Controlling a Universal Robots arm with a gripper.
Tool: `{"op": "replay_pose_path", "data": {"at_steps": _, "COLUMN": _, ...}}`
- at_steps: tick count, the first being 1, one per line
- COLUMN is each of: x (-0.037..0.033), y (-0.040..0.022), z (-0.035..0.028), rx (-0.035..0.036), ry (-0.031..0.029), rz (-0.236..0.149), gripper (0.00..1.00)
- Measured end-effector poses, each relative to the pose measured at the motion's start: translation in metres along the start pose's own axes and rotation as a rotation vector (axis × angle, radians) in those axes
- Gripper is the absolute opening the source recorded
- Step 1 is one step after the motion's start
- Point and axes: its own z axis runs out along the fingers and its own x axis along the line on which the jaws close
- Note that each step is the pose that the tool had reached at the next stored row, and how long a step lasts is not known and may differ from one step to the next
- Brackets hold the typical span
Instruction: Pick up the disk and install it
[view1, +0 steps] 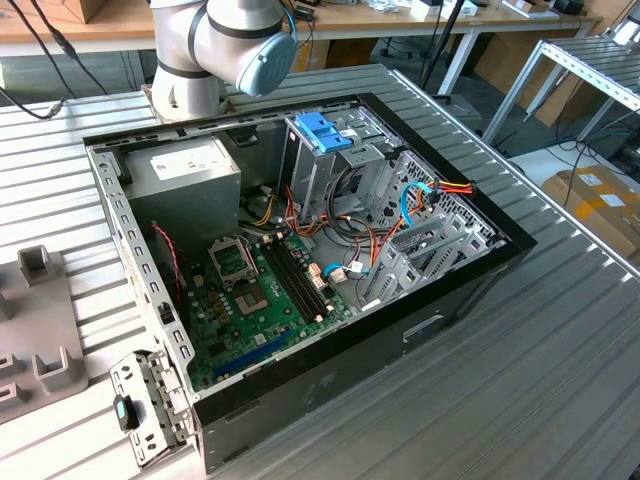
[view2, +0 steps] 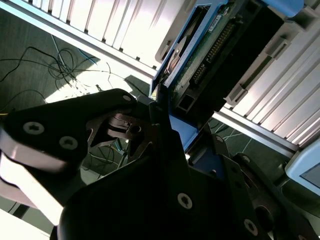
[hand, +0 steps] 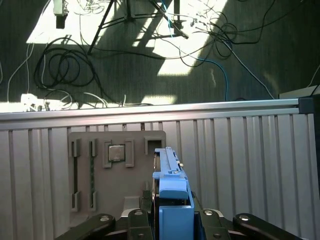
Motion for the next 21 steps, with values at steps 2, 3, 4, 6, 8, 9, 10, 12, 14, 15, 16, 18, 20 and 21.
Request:
{"op": "replay_pose_path", "data": {"at_steps": 2, "x": -0.0001, "y": 0.0001, "z": -0.0015, "rx": 0.0001, "ry": -0.0001, "rz": 0.0, "gripper": 0.37}}
{"op": "replay_pose_path", "data": {"at_steps": 3, "x": -0.0002, "y": 0.0001, "z": -0.0023, "rx": 0.0, "ry": -0.0001, "rz": 0.0, "gripper": 0.37}}
{"op": "replay_pose_path", "data": {"at_steps": 4, "x": -0.0003, "y": 0.0001, "z": -0.003, "rx": 0.0, "ry": -0.0001, "rz": 0.0, "gripper": 0.37}}
{"op": "replay_pose_path", "data": {"at_steps": 6, "x": -0.0003, "y": 0.0002, "z": -0.0039, "rx": 0.0, "ry": -0.0001, "rz": 0.0, "gripper": 0.37}}
{"op": "replay_pose_path", "data": {"at_steps": 8, "x": -0.0004, "y": 0.0002, "z": -0.0049, "rx": 0.0, "ry": -0.0001, "rz": 0.0, "gripper": 0.37}}
{"op": "replay_pose_path", "data": {"at_steps": 9, "x": -0.0005, "y": 0.0002, "z": -0.0056, "rx": 0.0, "ry": -0.0001, "rz": 0.0, "gripper": 0.37}}
{"op": "replay_pose_path", "data": {"at_steps": 10, "x": -0.0006, "y": 0.0003, "z": -0.0062, "rx": 0.0001, "ry": -0.0001, "rz": 0.0, "gripper": 0.37}}
{"op": "replay_pose_path", "data": {"at_steps": 12, "x": -0.0006, "y": 0.0003, "z": -0.0071, "rx": 0.0, "ry": -0.0001, "rz": 0.0, "gripper": 0.37}}
{"op": "replay_pose_path", "data": {"at_steps": 14, "x": -0.0008, "y": 0.0004, "z": -0.0085, "rx": 0.0, "ry": -0.0001, "rz": 0.0, "gripper": 0.37}}
{"op": "replay_pose_path", "data": {"at_steps": 15, "x": -0.0008, "y": 0.0004, "z": -0.009, "rx": 0.0, "ry": -0.0001, "rz": 0.0, "gripper": 0.37}}
{"op": "replay_pose_path", "data": {"at_steps": 16, "x": -0.0008, "y": 0.0004, "z": -0.0094, "rx": 0.0, "ry": -0.0002, "rz": 0.0, "gripper": 0.37}}
{"op": "replay_pose_path", "data": {"at_steps": 18, "x": -0.0009, "y": 0.0005, "z": -0.01, "rx": 0.0, "ry": -0.0001, "rz": 0.0, "gripper": 0.37}}
{"op": "replay_pose_path", "data": {"at_steps": 20, "x": -0.001, "y": 0.0005, "z": -0.0109, "rx": 0.0, "ry": -0.0001, "rz": 0.0, "gripper": 0.37}}
{"op": "replay_pose_path", "data": {"at_steps": 21, "x": -0.001, "y": 0.0005, "z": -0.0113, "rx": 0.0, "ry": -0.0001, "rz": 0.0, "gripper": 0.37}}
